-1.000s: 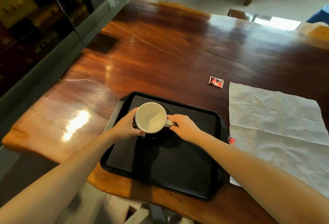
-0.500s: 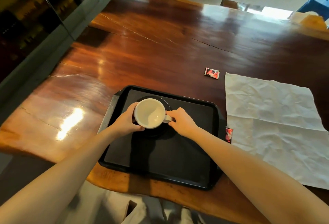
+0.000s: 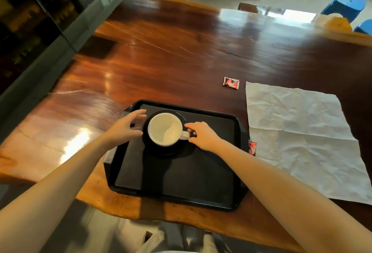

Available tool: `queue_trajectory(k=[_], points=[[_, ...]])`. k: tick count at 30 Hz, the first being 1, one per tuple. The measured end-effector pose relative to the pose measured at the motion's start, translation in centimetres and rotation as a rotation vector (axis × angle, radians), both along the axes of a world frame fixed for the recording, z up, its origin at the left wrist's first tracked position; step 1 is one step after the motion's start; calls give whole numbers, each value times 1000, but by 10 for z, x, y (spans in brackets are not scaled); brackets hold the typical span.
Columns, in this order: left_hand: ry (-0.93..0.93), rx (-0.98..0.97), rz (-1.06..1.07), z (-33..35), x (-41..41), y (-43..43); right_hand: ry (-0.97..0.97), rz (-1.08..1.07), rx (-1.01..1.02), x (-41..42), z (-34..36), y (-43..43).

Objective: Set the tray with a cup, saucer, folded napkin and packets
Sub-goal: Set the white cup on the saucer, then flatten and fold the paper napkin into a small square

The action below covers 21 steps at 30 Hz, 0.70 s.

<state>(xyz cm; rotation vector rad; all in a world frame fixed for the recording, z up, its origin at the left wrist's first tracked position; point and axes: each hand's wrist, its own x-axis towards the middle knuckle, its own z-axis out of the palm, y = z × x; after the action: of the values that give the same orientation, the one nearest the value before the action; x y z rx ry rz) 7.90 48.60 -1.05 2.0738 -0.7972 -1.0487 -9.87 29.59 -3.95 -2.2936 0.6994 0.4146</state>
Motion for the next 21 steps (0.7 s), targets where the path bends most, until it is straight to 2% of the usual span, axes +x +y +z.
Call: queue_trajectory(k=[4,10,14,21], points=[[-187,-39,19,25,2,-16,15,-33,-4,-12,13,-11],[-409,-53,-277,57,-40,-82,53,-95,-32,-53,42,-27],[-425,-26,-470,70,-85,-127,70,-137,-80,-97,66,-50],[-456,-43,-690,74,-157,-185,77,-359,-123,-182,95,-95]])
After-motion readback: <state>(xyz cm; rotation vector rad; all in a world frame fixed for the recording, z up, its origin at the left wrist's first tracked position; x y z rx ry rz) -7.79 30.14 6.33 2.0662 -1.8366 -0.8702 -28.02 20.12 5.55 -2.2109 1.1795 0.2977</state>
